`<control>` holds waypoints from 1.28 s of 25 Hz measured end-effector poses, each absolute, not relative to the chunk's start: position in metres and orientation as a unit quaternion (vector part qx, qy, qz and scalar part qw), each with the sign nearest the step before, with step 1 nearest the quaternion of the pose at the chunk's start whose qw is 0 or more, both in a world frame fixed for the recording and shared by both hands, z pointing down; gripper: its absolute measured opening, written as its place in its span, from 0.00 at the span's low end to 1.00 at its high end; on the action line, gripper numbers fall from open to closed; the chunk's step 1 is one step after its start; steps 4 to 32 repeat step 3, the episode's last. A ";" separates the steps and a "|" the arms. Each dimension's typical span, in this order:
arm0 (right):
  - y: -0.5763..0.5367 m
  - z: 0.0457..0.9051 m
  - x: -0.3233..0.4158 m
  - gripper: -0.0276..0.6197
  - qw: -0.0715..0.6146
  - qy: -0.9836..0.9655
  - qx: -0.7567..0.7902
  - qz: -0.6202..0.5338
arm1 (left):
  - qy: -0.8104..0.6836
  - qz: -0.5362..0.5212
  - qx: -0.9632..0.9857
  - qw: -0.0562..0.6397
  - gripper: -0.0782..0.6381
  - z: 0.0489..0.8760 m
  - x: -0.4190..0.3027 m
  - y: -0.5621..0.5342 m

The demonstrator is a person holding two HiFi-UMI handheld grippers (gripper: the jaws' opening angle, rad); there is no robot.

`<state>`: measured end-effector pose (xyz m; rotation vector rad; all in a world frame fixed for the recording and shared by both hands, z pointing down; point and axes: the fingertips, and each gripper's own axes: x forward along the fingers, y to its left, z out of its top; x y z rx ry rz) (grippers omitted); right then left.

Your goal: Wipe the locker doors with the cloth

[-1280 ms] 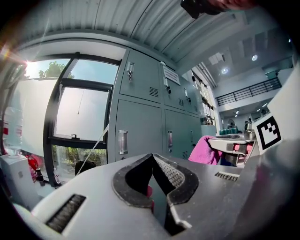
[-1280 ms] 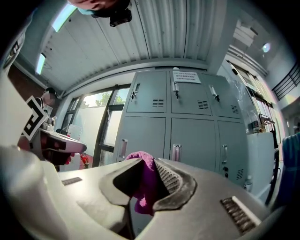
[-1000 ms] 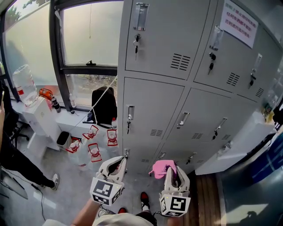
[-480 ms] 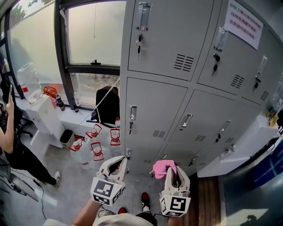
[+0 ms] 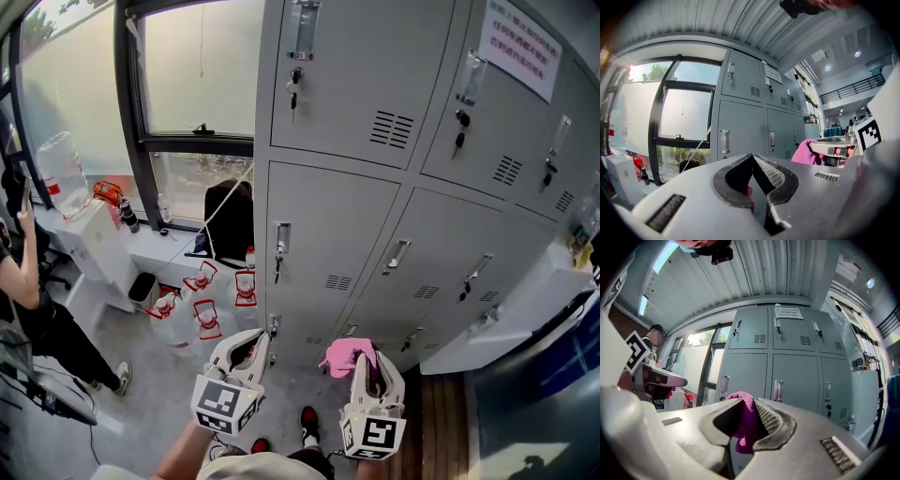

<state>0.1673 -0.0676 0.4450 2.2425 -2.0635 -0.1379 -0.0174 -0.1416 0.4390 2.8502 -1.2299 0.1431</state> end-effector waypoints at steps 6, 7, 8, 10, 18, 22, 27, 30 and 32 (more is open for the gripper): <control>-0.069 0.444 0.167 0.16 0.045 -0.677 0.733 -0.048 | -0.395 0.046 0.917 0.018 0.14 0.440 -0.017 -0.143; -0.069 0.444 0.167 0.16 0.045 -0.677 0.733 -0.048 | -0.395 0.046 0.917 0.018 0.14 0.440 -0.017 -0.143; -0.069 0.444 0.167 0.16 0.045 -0.677 0.733 -0.048 | -0.395 0.046 0.917 0.018 0.14 0.440 -0.017 -0.143; -0.069 0.444 0.167 0.16 0.045 -0.677 0.733 -0.048 | -0.395 0.046 0.917 0.018 0.14 0.440 -0.017 -0.143; -0.069 0.444 0.167 0.16 0.045 -0.677 0.733 -0.048 | -0.395 0.046 0.917 0.018 0.14 0.440 -0.017 -0.143; -0.069 0.444 0.167 0.16 0.045 -0.677 0.733 -0.048 | -0.395 0.046 0.917 0.018 0.14 0.440 -0.017 -0.143; -0.069 0.444 0.167 0.16 0.045 -0.677 0.733 -0.048 | -0.395 0.046 0.917 0.018 0.14 0.440 -0.017 -0.143; -0.069 0.444 0.167 0.16 0.045 -0.677 0.733 -0.048 | -0.395 0.046 0.917 0.018 0.14 0.440 -0.017 -0.143; -0.069 0.444 0.167 0.16 0.045 -0.677 0.733 -0.048 | -0.395 0.046 0.917 0.018 0.14 0.440 -0.017 -0.143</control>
